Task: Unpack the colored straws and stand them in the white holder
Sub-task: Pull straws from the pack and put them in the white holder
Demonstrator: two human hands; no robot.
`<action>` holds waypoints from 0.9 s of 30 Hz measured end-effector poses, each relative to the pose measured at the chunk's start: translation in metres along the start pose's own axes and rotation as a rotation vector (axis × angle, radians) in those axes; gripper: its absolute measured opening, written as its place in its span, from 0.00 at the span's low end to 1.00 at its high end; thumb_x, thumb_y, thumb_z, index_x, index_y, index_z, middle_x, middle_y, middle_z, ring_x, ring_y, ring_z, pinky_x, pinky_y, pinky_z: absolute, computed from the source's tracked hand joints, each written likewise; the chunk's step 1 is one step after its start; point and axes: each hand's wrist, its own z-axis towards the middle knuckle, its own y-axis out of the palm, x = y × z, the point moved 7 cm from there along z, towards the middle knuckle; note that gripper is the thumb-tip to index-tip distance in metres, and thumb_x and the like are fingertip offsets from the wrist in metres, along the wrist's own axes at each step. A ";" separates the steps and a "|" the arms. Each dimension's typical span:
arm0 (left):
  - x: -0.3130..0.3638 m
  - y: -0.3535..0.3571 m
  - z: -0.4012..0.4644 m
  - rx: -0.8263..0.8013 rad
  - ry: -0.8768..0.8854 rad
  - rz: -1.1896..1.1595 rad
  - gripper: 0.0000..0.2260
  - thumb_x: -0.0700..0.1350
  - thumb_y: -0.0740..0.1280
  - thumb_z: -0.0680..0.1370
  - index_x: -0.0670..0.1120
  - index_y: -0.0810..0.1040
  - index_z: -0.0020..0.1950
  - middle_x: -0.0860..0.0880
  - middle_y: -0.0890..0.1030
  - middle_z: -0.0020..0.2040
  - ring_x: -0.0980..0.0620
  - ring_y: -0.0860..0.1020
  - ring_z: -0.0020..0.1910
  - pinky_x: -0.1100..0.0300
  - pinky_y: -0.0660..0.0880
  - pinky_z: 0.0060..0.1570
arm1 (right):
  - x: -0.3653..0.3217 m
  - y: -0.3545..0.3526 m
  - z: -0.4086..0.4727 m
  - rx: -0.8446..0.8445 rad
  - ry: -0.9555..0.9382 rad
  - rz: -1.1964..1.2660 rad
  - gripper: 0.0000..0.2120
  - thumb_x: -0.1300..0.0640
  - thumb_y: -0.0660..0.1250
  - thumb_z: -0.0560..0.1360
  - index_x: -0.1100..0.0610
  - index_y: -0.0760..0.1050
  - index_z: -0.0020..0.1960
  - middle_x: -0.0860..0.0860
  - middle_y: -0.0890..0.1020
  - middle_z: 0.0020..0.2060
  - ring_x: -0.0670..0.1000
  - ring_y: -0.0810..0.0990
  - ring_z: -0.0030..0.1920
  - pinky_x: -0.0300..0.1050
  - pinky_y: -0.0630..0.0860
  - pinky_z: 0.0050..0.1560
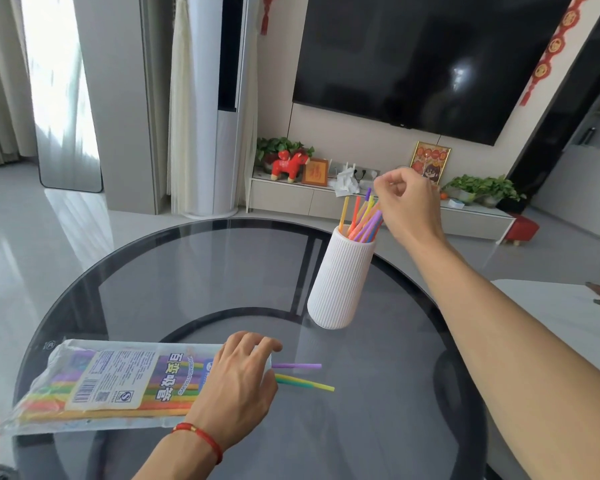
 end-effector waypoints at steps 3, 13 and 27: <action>-0.001 0.001 -0.002 -0.113 0.047 0.104 0.24 0.60 0.62 0.73 0.54 0.71 0.67 0.51 0.73 0.65 0.47 0.69 0.66 0.46 0.66 0.68 | -0.004 0.003 -0.009 -0.075 -0.128 -0.067 0.14 0.60 0.62 0.83 0.61 0.86 0.53 0.57 0.87 0.50 0.56 0.84 0.50 0.47 0.79 0.47; -0.030 -0.002 -0.017 -0.553 -0.005 0.391 0.56 0.70 0.69 0.63 0.55 0.40 0.79 0.51 0.59 0.76 0.49 0.55 0.77 0.35 0.44 0.76 | 0.032 0.029 -0.134 -0.508 -0.017 0.207 0.07 0.53 0.68 0.78 0.51 0.85 0.45 0.43 0.84 0.33 0.47 0.82 0.34 0.44 0.78 0.40; -0.005 -0.017 -0.003 -0.293 0.131 0.586 0.38 0.44 0.70 0.63 0.52 0.60 0.72 0.48 0.67 0.59 0.45 0.73 0.54 0.47 0.71 0.56 | 0.046 0.121 -0.265 -0.881 -0.153 0.030 0.20 0.33 0.65 0.79 0.46 0.77 0.62 0.42 0.76 0.52 0.47 0.74 0.56 0.49 0.75 0.59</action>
